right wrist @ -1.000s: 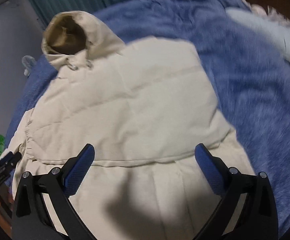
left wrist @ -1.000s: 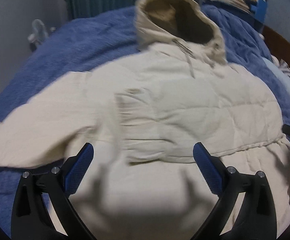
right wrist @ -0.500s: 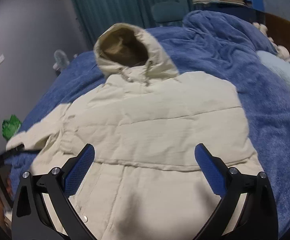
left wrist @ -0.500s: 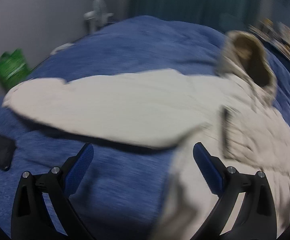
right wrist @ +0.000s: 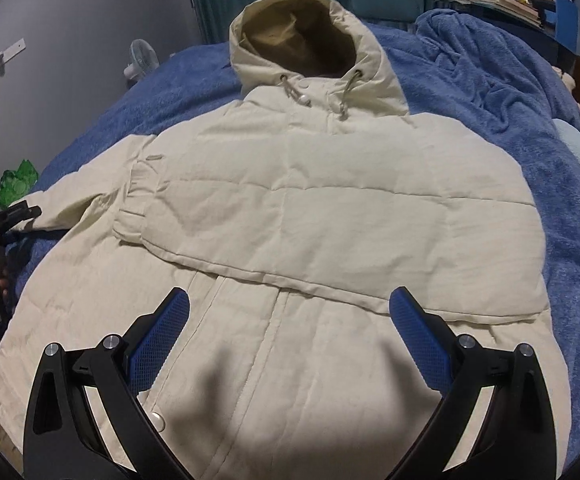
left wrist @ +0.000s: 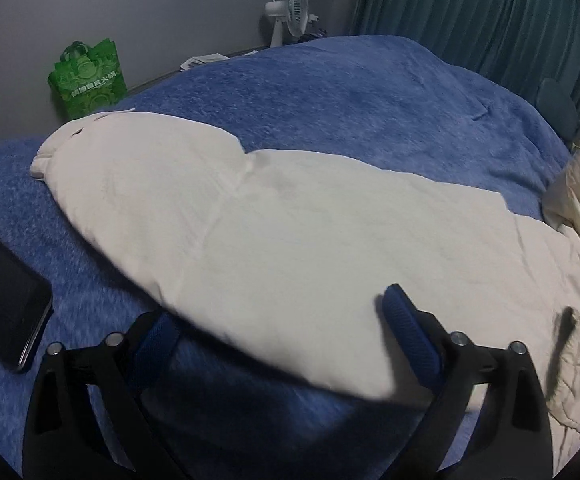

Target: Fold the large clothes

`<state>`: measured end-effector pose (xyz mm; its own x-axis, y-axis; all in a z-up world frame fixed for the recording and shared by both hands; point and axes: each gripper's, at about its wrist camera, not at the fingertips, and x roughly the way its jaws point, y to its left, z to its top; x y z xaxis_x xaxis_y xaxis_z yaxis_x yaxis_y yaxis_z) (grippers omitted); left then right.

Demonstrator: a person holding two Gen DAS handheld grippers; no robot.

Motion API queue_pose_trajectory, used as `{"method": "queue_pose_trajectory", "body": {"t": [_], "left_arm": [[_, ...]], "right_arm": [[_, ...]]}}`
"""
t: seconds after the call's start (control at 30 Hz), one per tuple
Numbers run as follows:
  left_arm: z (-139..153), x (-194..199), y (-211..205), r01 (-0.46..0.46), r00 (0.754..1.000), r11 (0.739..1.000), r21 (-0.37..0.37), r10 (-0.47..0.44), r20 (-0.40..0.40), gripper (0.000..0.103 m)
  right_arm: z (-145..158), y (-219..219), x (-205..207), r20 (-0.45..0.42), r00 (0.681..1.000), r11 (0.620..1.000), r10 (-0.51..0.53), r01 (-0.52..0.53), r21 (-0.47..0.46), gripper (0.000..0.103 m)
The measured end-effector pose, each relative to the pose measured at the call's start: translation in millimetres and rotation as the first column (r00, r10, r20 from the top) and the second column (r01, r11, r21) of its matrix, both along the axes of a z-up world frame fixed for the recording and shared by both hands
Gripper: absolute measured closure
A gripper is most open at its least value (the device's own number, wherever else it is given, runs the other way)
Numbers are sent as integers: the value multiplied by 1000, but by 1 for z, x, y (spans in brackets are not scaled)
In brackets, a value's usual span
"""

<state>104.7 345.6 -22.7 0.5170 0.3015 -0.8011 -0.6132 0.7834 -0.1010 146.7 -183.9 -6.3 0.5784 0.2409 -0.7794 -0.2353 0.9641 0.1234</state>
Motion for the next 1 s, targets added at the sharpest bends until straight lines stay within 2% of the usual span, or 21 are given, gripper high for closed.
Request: {"method": "queue_pose_trajectory", "body": {"t": [0.1,0.17,0.2,0.27,0.37,0.4,0.43,0.57,0.77,0.9,1.0], "left_arm": [[-3,-2,18,-56,998,997,52,55,9,19],[-2,-6,30,-107,994,993,45,106,32,29],[-2,-9,37,-131,990,991,29,130,50,35],[-1,-13,48,-144,986,990,-12,144,82,67],[11,-18,50,-143,979,989,-37,147,139,82],[19,-19,47,-141,977,990,-25,143,157,84],[26,-18,44,-139,975,990,-9,138,173,91],[67,-20,21,-96,959,993,72,73,272,93],[113,-18,-22,5,932,994,107,-43,361,95],[142,-13,-62,92,899,992,81,-118,422,96],[165,-10,-113,190,862,975,117,-223,454,96]], "right_arm": [[-6,0,1,-19,1000,1000,3,-2,5,7],[-9,-2,2,-31,1000,1000,0,0,14,7],[-10,-3,3,-36,999,1000,-2,3,19,7],[-11,-5,4,-44,999,999,-12,13,29,7],[-12,-9,5,-51,998,999,-23,25,39,7],[-12,-9,5,-50,998,999,-26,28,40,7],[-11,-10,5,-48,998,999,-29,31,40,7],[-9,-12,5,-44,998,999,-34,36,40,7],[-4,-14,3,-34,999,998,-37,38,50,7],[3,-17,2,-30,999,997,-38,40,68,7],[11,-24,-2,-23,998,994,-50,52,99,7]]}}
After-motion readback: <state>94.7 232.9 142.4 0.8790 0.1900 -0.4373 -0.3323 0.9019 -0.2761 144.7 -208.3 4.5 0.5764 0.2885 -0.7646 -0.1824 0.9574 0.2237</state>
